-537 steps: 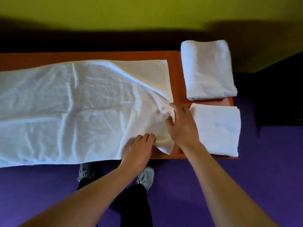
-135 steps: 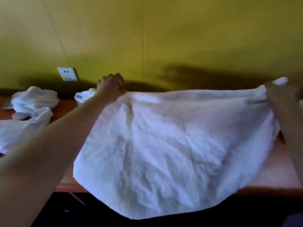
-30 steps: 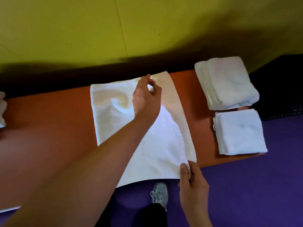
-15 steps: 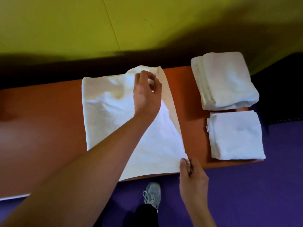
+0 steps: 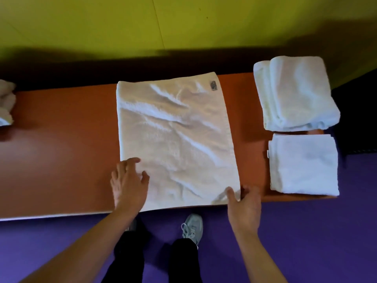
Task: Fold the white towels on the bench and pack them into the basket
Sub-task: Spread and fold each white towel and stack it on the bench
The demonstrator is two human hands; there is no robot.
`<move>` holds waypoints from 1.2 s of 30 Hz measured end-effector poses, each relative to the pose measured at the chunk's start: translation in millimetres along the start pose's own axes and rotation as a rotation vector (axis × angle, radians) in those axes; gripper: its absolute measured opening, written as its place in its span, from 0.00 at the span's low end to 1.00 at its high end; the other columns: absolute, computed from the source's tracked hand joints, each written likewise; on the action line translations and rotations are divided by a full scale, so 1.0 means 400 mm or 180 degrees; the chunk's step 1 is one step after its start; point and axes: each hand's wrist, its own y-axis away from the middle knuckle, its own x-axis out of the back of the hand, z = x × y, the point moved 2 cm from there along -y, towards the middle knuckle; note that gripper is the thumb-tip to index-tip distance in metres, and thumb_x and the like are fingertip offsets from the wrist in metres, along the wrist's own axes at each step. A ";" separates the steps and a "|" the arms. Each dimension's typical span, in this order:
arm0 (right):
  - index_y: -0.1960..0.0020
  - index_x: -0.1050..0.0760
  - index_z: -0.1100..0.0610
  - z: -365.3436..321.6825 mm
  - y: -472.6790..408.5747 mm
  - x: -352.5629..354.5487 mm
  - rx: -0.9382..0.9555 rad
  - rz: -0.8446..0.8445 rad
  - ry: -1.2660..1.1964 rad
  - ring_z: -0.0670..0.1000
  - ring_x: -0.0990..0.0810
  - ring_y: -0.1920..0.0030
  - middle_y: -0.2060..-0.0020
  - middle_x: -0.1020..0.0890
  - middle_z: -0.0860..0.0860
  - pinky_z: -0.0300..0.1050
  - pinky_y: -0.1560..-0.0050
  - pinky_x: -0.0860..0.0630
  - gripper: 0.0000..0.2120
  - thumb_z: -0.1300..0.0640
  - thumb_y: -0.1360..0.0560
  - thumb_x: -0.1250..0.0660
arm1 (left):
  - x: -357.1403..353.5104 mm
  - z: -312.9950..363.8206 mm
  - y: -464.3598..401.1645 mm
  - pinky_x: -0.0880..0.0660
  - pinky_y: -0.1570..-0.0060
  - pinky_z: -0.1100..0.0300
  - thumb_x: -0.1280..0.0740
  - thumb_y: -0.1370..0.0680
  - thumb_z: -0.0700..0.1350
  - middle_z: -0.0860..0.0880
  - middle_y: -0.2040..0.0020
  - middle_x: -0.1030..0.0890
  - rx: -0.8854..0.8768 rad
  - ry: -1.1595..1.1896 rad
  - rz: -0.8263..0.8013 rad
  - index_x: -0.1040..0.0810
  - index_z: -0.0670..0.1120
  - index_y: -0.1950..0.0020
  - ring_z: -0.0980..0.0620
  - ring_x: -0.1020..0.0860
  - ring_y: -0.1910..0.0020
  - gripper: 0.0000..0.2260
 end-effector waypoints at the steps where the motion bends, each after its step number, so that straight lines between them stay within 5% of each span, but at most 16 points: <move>1: 0.37 0.30 0.54 0.004 -0.005 -0.007 -0.0071 -0.0036 -0.0027 0.52 0.22 0.48 0.46 0.22 0.49 0.54 0.46 0.20 0.22 0.45 0.25 0.27 | 0.002 -0.050 0.017 0.33 0.40 0.41 0.30 0.24 0.43 0.41 0.38 0.28 0.0406 -0.0022 -0.0006 0.29 0.48 0.33 0.35 0.30 0.40 0.20; 4: 0.39 0.27 0.58 0.021 -0.027 -0.031 -0.0239 -0.0135 0.0136 0.55 0.20 0.49 0.46 0.21 0.54 0.57 0.48 0.19 0.24 0.44 0.25 0.26 | 0.003 -0.132 0.054 0.33 0.39 0.41 0.27 0.25 0.44 0.38 0.39 0.28 0.1307 0.0679 -0.0329 0.33 0.41 0.35 0.33 0.29 0.39 0.24; 9: 0.52 0.27 0.57 0.005 -0.009 -0.028 -0.0323 -0.0324 -0.0071 0.51 0.22 0.60 0.56 0.21 0.54 0.45 0.65 0.28 0.10 0.51 0.23 0.29 | 0.021 -0.165 0.061 0.34 0.54 0.55 0.30 0.21 0.48 0.49 0.61 0.24 0.1437 0.1129 -0.0657 0.25 0.42 0.49 0.43 0.26 0.54 0.10; 15: 0.42 0.27 0.54 0.036 0.146 -0.033 -0.0464 -0.0418 -0.0619 0.49 0.19 0.52 0.54 0.18 0.47 0.45 0.52 0.26 0.12 0.56 0.22 0.28 | 0.072 -0.243 0.123 0.28 0.69 0.62 0.35 0.18 0.49 0.48 0.54 0.20 0.1493 0.1299 -0.0613 0.26 0.45 0.47 0.50 0.21 0.63 0.07; 21: 0.36 0.26 0.49 0.052 0.289 -0.010 -0.0797 -0.0226 -0.1103 0.51 0.17 0.52 0.52 0.16 0.51 0.47 0.52 0.21 0.15 0.57 0.21 0.30 | 0.134 -0.344 0.198 0.19 0.61 0.52 0.30 0.21 0.47 0.49 0.57 0.14 0.1689 0.1652 -0.0720 0.24 0.53 0.44 0.46 0.15 0.63 0.07; 23: 0.38 0.23 0.46 0.011 0.303 0.011 -0.0797 -0.0131 -0.1395 0.49 0.17 0.52 0.52 0.16 0.49 0.47 0.53 0.21 0.13 0.59 0.21 0.30 | 0.164 -0.336 0.188 0.17 0.60 0.48 0.30 0.21 0.42 0.48 0.57 0.15 0.1715 0.2170 -0.0667 0.22 0.53 0.43 0.48 0.16 0.64 0.09; 27: 0.52 0.20 0.53 -0.120 0.244 0.037 -0.1067 -0.0109 -0.2309 0.50 0.18 0.56 0.53 0.16 0.51 0.47 0.56 0.23 0.03 0.60 0.22 0.29 | 0.224 -0.258 0.098 0.22 0.74 0.59 0.33 0.21 0.35 0.47 0.59 0.19 0.1918 0.3462 -0.0446 0.19 0.45 0.54 0.53 0.20 0.67 0.06; 29: 0.51 0.21 0.56 -0.198 0.189 0.044 -0.1118 -0.0229 -0.2793 0.49 0.19 0.63 0.57 0.17 0.54 0.44 0.59 0.23 0.01 0.59 0.20 0.31 | 0.246 -0.219 0.025 0.25 0.77 0.62 0.34 0.21 0.35 0.44 0.62 0.19 0.2148 0.3908 -0.0404 0.20 0.40 0.56 0.53 0.22 0.74 0.05; 33: 0.44 0.23 0.54 -0.338 0.070 0.030 -0.0951 -0.0797 -0.3168 0.48 0.15 0.59 0.52 0.13 0.50 0.42 0.55 0.23 0.11 0.53 0.17 0.42 | 0.273 -0.155 -0.126 0.23 0.72 0.62 0.42 0.20 0.39 0.38 0.52 0.15 0.2288 0.4518 -0.0900 0.27 0.41 0.54 0.49 0.22 0.72 0.06; 36: 0.51 0.25 0.53 -0.414 -0.007 -0.002 -0.0783 -0.0903 -0.2996 0.48 0.14 0.56 0.51 0.13 0.50 0.43 0.52 0.22 0.08 0.58 0.18 0.43 | 0.271 -0.103 -0.229 0.22 0.68 0.61 0.38 0.20 0.37 0.41 0.49 0.14 0.1890 0.4205 -0.1072 0.26 0.39 0.50 0.50 0.22 0.70 0.03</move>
